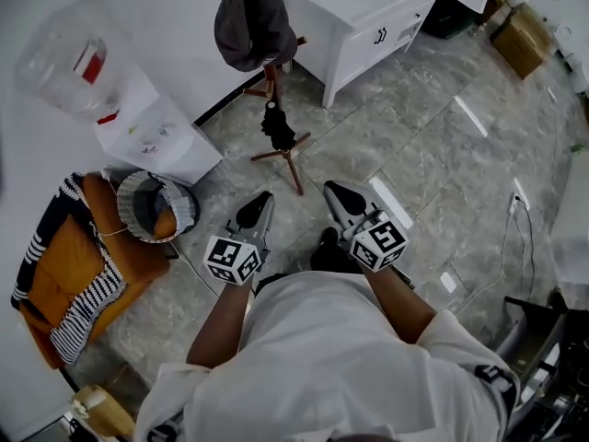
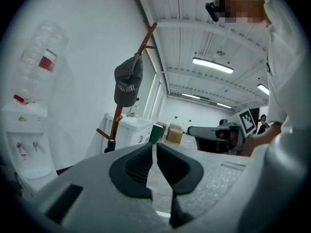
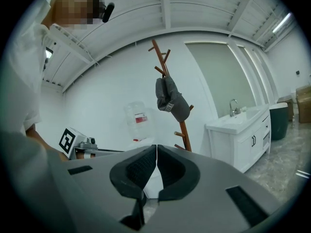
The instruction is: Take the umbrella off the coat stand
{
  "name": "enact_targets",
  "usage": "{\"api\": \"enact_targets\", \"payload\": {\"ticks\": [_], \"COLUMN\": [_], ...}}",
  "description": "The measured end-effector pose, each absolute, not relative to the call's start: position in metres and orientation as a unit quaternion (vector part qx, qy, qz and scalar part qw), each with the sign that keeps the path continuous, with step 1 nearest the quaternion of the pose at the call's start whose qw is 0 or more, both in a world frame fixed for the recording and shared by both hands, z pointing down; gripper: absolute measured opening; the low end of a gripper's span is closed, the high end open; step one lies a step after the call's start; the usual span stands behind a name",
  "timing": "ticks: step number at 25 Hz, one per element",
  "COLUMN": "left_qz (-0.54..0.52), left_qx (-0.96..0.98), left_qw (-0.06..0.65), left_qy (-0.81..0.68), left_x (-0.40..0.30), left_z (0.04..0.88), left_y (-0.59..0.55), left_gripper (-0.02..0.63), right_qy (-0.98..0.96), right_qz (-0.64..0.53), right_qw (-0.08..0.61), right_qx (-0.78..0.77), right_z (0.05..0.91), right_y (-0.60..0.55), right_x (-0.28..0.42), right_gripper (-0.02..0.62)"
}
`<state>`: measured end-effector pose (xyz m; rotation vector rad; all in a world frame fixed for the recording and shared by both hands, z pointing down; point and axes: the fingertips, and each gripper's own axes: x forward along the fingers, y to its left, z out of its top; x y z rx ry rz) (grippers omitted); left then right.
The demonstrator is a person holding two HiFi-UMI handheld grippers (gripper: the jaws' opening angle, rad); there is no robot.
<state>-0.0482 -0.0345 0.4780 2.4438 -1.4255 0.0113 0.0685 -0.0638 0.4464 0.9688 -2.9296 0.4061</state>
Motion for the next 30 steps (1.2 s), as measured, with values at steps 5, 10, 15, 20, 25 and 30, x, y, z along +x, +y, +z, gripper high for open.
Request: {"api": "enact_targets", "payload": {"ticks": [5, 10, 15, 20, 25, 30], "left_qz": [0.004, 0.009, 0.031, 0.040, 0.058, 0.073], "left_qx": [0.839, 0.825, 0.824, 0.824, 0.825, 0.824], "left_qw": [0.142, 0.154, 0.161, 0.169, 0.181, 0.183], "left_qy": [-0.525, -0.544, -0.542, -0.540, -0.533, -0.532], "left_x": [-0.042, -0.042, -0.057, -0.082, -0.104, -0.113], "left_z": [0.469, 0.478, 0.500, 0.521, 0.548, 0.574], "left_y": [-0.077, -0.117, -0.161, -0.202, -0.234, -0.272], "left_gripper": [0.021, 0.042, 0.087, 0.117, 0.176, 0.197], "right_qy": [-0.952, -0.960, -0.955, -0.945, -0.936, -0.924], "right_qz": [0.126, 0.127, 0.140, 0.143, 0.152, 0.163], "right_qw": [0.015, 0.022, 0.027, 0.029, 0.034, 0.039], "right_qx": [0.278, 0.250, 0.259, 0.291, 0.317, 0.344], "right_z": [0.437, 0.441, 0.453, 0.455, 0.462, 0.472], "right_y": [-0.108, -0.150, -0.189, -0.212, -0.211, -0.216], "right_x": [0.072, 0.074, 0.058, 0.042, 0.026, 0.026], "right_gripper": [0.015, 0.015, 0.015, 0.015, 0.015, 0.015]}}
